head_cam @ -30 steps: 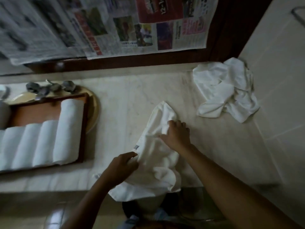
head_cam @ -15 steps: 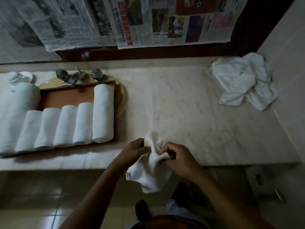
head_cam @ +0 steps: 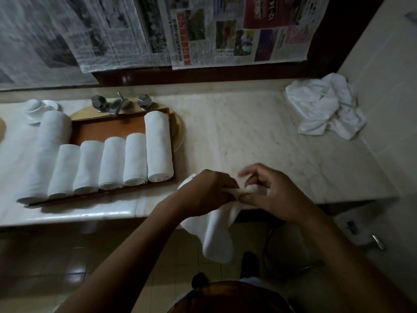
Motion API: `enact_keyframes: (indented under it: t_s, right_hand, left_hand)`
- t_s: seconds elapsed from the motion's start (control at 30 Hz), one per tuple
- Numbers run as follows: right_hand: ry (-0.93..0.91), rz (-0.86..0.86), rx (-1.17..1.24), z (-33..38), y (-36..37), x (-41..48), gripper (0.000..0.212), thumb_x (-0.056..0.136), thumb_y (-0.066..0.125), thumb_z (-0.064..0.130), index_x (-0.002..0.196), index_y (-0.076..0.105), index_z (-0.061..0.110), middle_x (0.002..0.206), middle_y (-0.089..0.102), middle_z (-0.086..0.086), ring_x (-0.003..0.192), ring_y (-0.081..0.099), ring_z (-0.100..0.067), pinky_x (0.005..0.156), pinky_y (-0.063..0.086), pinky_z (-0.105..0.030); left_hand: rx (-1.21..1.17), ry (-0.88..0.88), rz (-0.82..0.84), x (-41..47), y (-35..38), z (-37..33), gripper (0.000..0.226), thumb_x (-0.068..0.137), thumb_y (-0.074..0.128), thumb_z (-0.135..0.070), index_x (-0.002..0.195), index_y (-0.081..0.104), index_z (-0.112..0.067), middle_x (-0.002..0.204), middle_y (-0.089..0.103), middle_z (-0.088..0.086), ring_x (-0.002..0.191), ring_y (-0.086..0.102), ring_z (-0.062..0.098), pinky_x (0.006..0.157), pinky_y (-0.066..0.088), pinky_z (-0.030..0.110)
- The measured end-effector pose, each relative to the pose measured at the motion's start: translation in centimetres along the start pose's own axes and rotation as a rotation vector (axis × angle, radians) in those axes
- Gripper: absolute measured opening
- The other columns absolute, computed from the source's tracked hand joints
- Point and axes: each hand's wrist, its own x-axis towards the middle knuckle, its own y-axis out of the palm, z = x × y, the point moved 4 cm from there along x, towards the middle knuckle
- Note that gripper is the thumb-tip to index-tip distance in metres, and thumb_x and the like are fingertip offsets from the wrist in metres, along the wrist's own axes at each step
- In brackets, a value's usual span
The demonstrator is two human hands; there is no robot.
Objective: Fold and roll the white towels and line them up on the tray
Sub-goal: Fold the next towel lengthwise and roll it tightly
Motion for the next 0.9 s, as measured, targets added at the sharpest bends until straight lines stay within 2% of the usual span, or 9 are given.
enact_keyframes:
  t_s: [0.03, 0.1, 0.17, 0.23, 0.3, 0.47, 0.6, 0.73, 0.9]
  right_hand:
    - [0.012, -0.025, -0.06, 0.3, -0.1, 0.1, 0.026, 0.082, 0.083, 0.041, 0.104, 0.07, 0.039, 0.095, 0.072, 0.015, 0.092, 0.068, -0.002, 0.078, 0.057, -0.033]
    - [0.026, -0.078, -0.13, 0.3, -0.2, 0.2, 0.011, 0.084, 0.082, 0.035, 0.087, 0.072, 0.035, 0.087, 0.072, 0.016, 0.083, 0.067, -0.001, 0.069, 0.054, -0.027]
    - [0.018, -0.127, -0.134, 0.4, -0.6, 0.3, 0.013, 0.083, 0.084, 0.03, 0.084, 0.071, 0.034, 0.087, 0.072, 0.018, 0.083, 0.066, 0.0, 0.069, 0.05, -0.021]
    - [-0.01, -0.17, -0.118, 0.3, -1.6, 0.5, 0.016, 0.081, 0.086, 0.027, 0.083, 0.071, 0.032, 0.086, 0.072, 0.017, 0.084, 0.067, -0.001, 0.071, 0.053, -0.023]
    - [-0.024, -0.208, -0.102, -0.2, -2.7, 0.6, 0.018, 0.08, 0.087, 0.026, 0.085, 0.07, 0.031, 0.086, 0.072, 0.015, 0.084, 0.067, -0.004, 0.073, 0.054, -0.025]
    - [-0.009, -0.33, -0.147, -2.2, -5.1, 1.1, 0.026, 0.077, 0.09, 0.029, 0.092, 0.071, 0.035, 0.083, 0.069, 0.017, 0.083, 0.065, -0.001, 0.067, 0.05, -0.015]
    - [0.047, -0.404, -0.3, -4.1, -6.3, 1.7, 0.016, 0.082, 0.085, 0.036, 0.08, 0.069, 0.033, 0.075, 0.068, 0.021, 0.076, 0.062, 0.006, 0.058, 0.042, -0.01]
    - [0.133, -0.318, -0.406, -8.0, -6.5, 1.4, 0.024, 0.086, 0.082, 0.035, 0.079, 0.063, 0.022, 0.082, 0.062, 0.011, 0.076, 0.059, -0.007, 0.061, 0.039, -0.019]
    - [0.332, -0.03, -0.372, -12.0, -5.5, -0.5, 0.017, 0.089, 0.079, 0.031, 0.086, 0.064, 0.025, 0.082, 0.067, 0.007, 0.077, 0.064, -0.01, 0.061, 0.046, -0.025]
  left_hand:
    - [0.003, -0.011, -0.016, -0.1, -0.3, 0.1, 0.014, 0.094, 0.071, -0.023, 0.107, 0.075, -0.024, 0.091, 0.07, -0.01, 0.077, 0.061, 0.006, 0.071, 0.048, 0.022]
    - [-0.022, -0.1, -0.038, -0.5, -0.7, 0.8, 0.011, 0.092, 0.071, -0.019, 0.103, 0.073, -0.022, 0.084, 0.069, -0.008, 0.072, 0.062, 0.007, 0.062, 0.044, 0.015]
    - [-0.004, -0.195, -0.027, -1.2, -0.5, 1.9, 0.012, 0.089, 0.071, -0.02, 0.101, 0.068, -0.023, 0.079, 0.068, -0.009, 0.069, 0.064, 0.008, 0.058, 0.045, 0.017]
    - [0.106, -0.252, -0.019, -1.9, -0.6, 3.4, 0.016, 0.088, 0.072, -0.023, 0.103, 0.066, -0.024, 0.084, 0.067, -0.009, 0.076, 0.066, 0.014, 0.063, 0.048, 0.025]
    - [0.16, -0.319, -0.029, -2.8, -1.2, 4.8, 0.017, 0.09, 0.074, -0.028, 0.105, 0.067, -0.025, 0.089, 0.066, -0.007, 0.083, 0.066, 0.017, 0.066, 0.046, 0.027]
    - [0.126, -0.375, -0.146, -3.9, -3.1, 6.6, 0.025, 0.084, 0.082, -0.043, 0.088, 0.063, -0.028, 0.085, 0.066, -0.006, 0.078, 0.062, 0.013, 0.064, 0.048, 0.027]
    - [0.062, -0.438, -0.263, -4.3, -3.7, 8.1, 0.025, 0.082, 0.084, -0.041, 0.084, 0.071, -0.02, 0.081, 0.068, -0.003, 0.074, 0.064, 0.014, 0.064, 0.055, 0.032]
    - [-0.024, -0.439, -0.287, -5.6, -2.4, 10.0, 0.021, 0.083, 0.084, -0.04, 0.08, 0.074, -0.022, 0.074, 0.068, -0.005, 0.067, 0.062, 0.01, 0.059, 0.051, 0.036]
    - [-0.138, -0.369, -0.129, -6.8, 1.1, 11.1, 0.006, 0.093, 0.076, -0.028, 0.088, 0.076, -0.025, 0.076, 0.07, -0.005, 0.07, 0.068, 0.012, 0.061, 0.055, 0.035]
